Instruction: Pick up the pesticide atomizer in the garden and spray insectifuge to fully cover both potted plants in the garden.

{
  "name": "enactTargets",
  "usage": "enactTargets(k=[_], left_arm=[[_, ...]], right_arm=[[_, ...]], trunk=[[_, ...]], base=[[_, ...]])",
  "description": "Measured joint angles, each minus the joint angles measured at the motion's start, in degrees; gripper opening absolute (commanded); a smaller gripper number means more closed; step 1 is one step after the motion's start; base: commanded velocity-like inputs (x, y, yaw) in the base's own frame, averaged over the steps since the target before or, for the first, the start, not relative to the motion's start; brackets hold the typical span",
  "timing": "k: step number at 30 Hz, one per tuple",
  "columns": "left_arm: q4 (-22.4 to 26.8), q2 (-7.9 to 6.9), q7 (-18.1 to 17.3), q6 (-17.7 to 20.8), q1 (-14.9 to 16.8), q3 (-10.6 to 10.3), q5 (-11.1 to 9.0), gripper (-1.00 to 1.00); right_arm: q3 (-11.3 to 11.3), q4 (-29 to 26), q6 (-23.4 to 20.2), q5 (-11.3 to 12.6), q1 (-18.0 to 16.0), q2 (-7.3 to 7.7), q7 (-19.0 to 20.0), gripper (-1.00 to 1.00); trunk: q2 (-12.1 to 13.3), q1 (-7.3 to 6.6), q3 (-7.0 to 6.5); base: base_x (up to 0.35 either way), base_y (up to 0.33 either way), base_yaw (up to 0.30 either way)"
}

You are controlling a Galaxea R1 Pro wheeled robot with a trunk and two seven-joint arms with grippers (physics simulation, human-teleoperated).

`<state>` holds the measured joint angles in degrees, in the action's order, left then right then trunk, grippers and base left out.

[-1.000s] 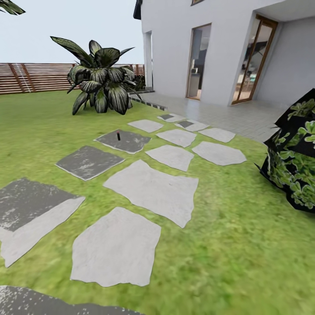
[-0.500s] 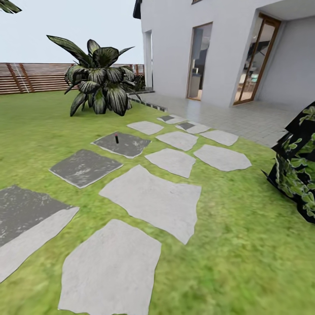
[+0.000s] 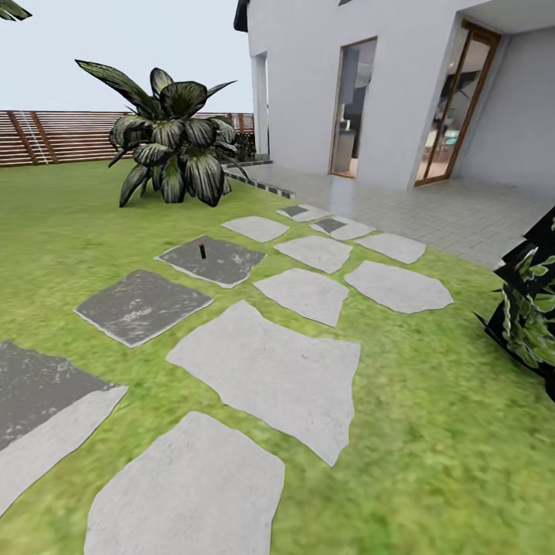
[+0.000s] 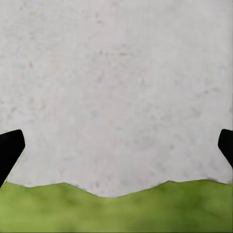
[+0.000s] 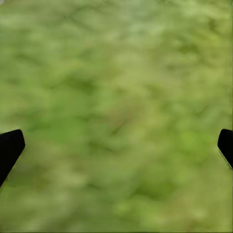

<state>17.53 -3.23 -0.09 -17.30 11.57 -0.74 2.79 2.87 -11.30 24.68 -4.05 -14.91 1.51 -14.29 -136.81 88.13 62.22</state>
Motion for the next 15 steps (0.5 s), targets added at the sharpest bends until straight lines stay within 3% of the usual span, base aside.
enactTargets(k=[15], left_arm=[[0.0,0.0,0.0,0.0,0.0,0.0,0.03,1.0]], right_arm=[[0.0,0.0,0.08,-0.14,0.0,0.35,-0.08,1.0]], trunk=[[0.0,0.0,0.0]], base=[[0.34,0.0,0.0]])
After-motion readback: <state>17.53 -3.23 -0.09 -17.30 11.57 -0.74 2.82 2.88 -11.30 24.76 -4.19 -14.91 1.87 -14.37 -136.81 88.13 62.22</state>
